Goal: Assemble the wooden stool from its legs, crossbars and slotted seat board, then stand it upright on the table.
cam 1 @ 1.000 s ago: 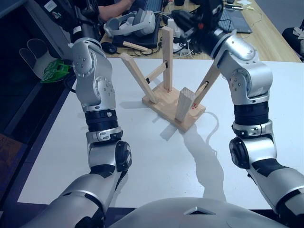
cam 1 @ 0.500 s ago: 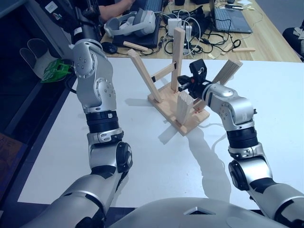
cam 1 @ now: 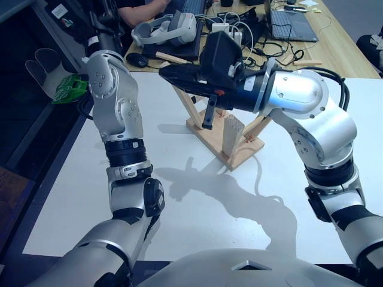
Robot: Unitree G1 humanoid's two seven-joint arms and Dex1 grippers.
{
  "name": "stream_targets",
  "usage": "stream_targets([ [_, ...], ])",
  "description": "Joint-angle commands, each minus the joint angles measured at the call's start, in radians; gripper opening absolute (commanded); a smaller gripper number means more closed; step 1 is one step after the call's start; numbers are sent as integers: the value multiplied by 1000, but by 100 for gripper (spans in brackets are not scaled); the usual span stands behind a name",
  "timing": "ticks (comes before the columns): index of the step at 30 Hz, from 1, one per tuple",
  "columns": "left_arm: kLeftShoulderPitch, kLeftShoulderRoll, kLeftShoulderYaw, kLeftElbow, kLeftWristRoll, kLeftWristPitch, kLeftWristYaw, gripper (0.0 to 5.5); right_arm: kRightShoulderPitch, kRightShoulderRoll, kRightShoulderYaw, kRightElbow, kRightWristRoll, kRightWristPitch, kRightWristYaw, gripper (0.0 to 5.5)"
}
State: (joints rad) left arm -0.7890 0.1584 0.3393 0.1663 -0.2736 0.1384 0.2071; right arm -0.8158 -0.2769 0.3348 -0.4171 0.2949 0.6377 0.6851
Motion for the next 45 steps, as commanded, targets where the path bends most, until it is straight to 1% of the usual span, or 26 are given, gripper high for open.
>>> stream_targets([
  [1,4,9,2,3,12,4,6,327,17,-79,76,-7,-75,-37,45,2],
  [3,3,7,2,5,13,2,4,327,-1,-28,22,48,-99,-80,-32,2],
  [5,2,4,1,9,12,1,2,327,-54,48,-81,134,-96,-91,-147,2],
  [6,2,4,-1,13,12,11,0,327,-65,50,-92,149,-84,-60,-145,2],
  [7,3,4,-3,16,13,17,0,327,-57,32,-74,143,-85,-53,-116,2],
  [10,23,10,-18,22,39,64,18,327,28,-80,70,54,-136,-93,14,2],
  [12,49,15,-36,33,70,129,39,327,55,-90,87,58,-179,-116,-2,2],
  [14,82,23,-73,40,88,248,21,327,38,-37,9,122,-217,-135,-121,2],
  [16,108,37,-137,24,93,367,-49,327,19,24,-108,171,-237,-162,-271,2],
  [18,121,54,-205,6,103,442,-125,327,27,81,-234,163,-202,-162,-381,2],
  [20,124,71,-243,-2,108,492,-181,327,50,117,-349,131,-177,-142,-478,2],
  [22,129,76,-252,-19,100,529,-222,327,76,125,-444,122,-176,-119,-565,2],
  [26,159,77,-261,-94,68,600,-295,327,94,133,-639,181,-159,-35,-740,2],
  [28,177,76,-266,-134,51,633,-328,327,98,135,-685,200,-135,-6,-773,2],
  [32,209,43,-284,-217,16,707,-355,327,111,146,-663,181,-108,16,-769,2],
  [34,219,5,-294,-266,-3,749,-344,327,115,152,-651,169,-89,25,-760,2],
  [37,222,-85,-292,-351,-46,835,-304,327,101,142,-658,174,-47,52,-737,2],
  [39,213,-154,-287,-390,-70,886,-269,327,65,102,-676,211,-24,66,-713,2],
  [41,212,-195,-296,-417,-80,919,-246,327,11,52,-683,242,19,84,-656,2],
  [43,220,-207,-310,-444,-82,941,-240,327,-47,-10,-652,247,80,107,-541,2],
  [45,225,-205,-324,-467,-91,938,-263,327,-120,-79,-618,199,203,170,-375,2],
])
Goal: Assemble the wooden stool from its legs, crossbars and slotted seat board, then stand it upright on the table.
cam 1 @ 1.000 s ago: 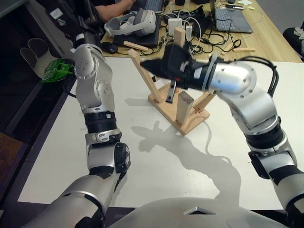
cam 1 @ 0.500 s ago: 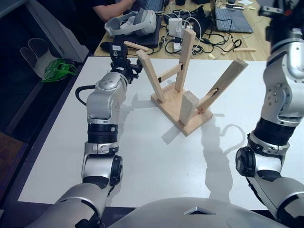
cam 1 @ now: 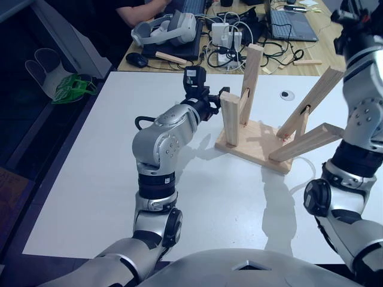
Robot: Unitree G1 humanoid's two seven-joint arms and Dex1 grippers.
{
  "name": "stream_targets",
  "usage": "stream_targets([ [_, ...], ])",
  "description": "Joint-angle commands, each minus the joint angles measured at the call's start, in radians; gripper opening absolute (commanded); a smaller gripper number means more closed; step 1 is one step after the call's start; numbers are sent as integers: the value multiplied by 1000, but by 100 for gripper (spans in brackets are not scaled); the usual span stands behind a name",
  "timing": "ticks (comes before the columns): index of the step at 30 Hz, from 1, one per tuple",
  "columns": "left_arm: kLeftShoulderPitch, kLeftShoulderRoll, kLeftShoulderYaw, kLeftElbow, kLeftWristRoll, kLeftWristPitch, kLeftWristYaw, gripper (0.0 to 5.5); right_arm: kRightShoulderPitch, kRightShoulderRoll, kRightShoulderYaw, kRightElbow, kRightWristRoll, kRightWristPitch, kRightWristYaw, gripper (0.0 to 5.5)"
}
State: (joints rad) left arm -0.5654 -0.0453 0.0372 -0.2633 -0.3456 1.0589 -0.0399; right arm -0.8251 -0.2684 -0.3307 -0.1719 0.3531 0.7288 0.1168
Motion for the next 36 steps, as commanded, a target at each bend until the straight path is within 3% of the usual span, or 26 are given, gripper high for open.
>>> stream_targets([
  [1,-1,-4,-24,-48,-28,7,-30,327,-142,-111,57,-75,208,122,252,2],
  [4,-32,-16,-13,-75,-34,-80,-48,327,-159,-168,149,-188,317,255,345,2],
  [8,-78,24,34,-60,94,-378,33,327,13,-135,298,-281,213,263,226,2],
  [13,-61,49,59,-105,94,-580,-3,327,159,-74,268,-240,25,87,36,2],
  [17,4,78,-77,-165,48,-537,-131,327,216,-177,390,-217,-59,96,113,2],
  [21,43,99,-191,-217,2,-482,-223,327,247,-207,463,-198,-114,112,146,2],
  [27,83,156,-250,-277,-44,-418,-307,327,248,-171,439,-102,-183,214,69,2],
  [31,99,270,-311,-269,-11,-322,-358,327,241,-153,431,-82,-216,246,47,2],
  [36,91,330,-340,-209,74,-171,-284,327,228,-120,424,-69,-241,241,33,2],
])
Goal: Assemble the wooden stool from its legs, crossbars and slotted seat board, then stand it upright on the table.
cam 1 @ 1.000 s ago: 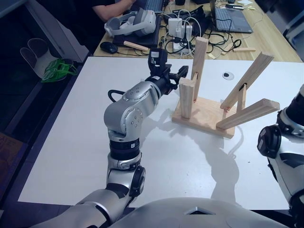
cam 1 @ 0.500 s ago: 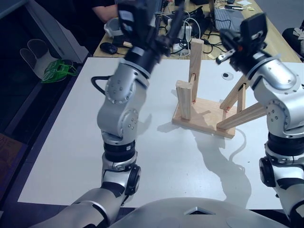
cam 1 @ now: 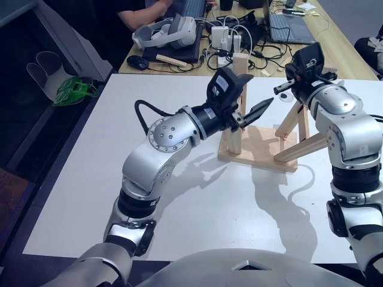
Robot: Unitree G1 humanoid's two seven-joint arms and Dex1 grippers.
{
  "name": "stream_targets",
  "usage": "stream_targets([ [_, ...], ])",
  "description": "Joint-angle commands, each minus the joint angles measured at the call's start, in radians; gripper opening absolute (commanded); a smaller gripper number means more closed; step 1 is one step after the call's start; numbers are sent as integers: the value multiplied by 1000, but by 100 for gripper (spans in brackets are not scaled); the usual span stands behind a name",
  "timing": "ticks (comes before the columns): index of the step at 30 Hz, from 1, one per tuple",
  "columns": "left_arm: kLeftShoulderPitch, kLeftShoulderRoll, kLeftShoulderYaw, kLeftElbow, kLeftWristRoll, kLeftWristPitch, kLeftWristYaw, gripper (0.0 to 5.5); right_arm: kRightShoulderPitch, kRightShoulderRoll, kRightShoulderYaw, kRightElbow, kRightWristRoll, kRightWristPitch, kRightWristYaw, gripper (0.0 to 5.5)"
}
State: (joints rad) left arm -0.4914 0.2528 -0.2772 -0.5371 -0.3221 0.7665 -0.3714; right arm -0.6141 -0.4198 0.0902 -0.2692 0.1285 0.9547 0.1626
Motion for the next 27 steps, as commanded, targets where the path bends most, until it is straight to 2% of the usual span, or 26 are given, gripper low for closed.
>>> stream_targets([
  [1,17,27,-21,79,64,127,64,327,20,32,2,40,-27,8,-18,2],
  [6,-3,-75,3,113,45,73,98,327,-3,54,-6,148,-63,-76,-29,2],
  [11,-25,-131,7,155,59,39,116,327,-94,72,-19,426,-83,-297,17,2],
  [16,-66,-198,64,215,78,-20,180,327,-156,77,-17,659,-99,-474,98,2],
  [18,-82,-232,92,238,89,-69,215,327,-167,101,-48,673,-80,-574,106,2],
  [22,-124,-305,156,253,78,-207,258,327,-181,165,-126,547,-24,-817,82,2],
  [27,-219,-316,202,243,51,-233,253,327,-235,201,-168,390,-31,-848,-14,2],
])
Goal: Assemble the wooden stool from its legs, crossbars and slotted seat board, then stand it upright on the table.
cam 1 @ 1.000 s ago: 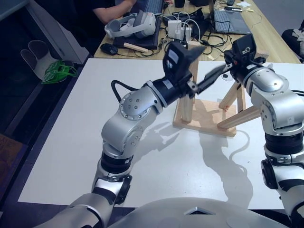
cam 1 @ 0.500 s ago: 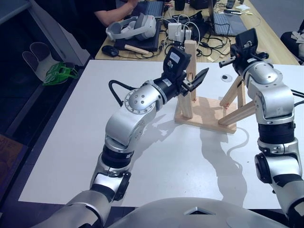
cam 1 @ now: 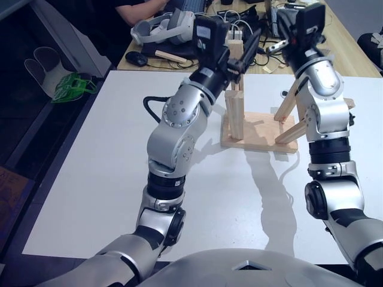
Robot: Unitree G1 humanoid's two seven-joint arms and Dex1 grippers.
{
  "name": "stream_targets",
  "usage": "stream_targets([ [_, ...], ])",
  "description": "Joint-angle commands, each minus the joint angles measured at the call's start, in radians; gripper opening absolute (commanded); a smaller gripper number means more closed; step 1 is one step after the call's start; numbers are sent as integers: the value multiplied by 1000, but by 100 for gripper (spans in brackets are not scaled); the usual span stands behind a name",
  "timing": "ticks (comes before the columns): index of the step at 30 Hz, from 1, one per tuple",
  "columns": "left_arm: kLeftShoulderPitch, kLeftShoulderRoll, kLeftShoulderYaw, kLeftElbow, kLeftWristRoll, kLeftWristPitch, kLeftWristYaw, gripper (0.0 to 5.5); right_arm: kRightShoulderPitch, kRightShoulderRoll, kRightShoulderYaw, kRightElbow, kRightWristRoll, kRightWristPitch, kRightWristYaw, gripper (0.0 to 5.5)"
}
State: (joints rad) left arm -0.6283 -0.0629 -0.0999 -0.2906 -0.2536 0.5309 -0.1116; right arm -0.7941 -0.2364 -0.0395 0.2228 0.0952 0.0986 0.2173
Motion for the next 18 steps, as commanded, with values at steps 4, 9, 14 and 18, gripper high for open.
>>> stream_targets([
  [4,-219,79,55,32,-14,57,-44,327,-139,15,-138,-183,4,78,-222,2],
  [9,1,86,-95,173,-7,187,-104,327,-197,-23,-235,-128,51,166,-278,2],
  [14,73,75,-157,287,20,213,-123,327,-141,2,-167,-202,70,229,-225,2],
  [18,-5,49,-82,211,43,110,-63,327,-80,-7,-74,-247,70,305,-135,2],
])
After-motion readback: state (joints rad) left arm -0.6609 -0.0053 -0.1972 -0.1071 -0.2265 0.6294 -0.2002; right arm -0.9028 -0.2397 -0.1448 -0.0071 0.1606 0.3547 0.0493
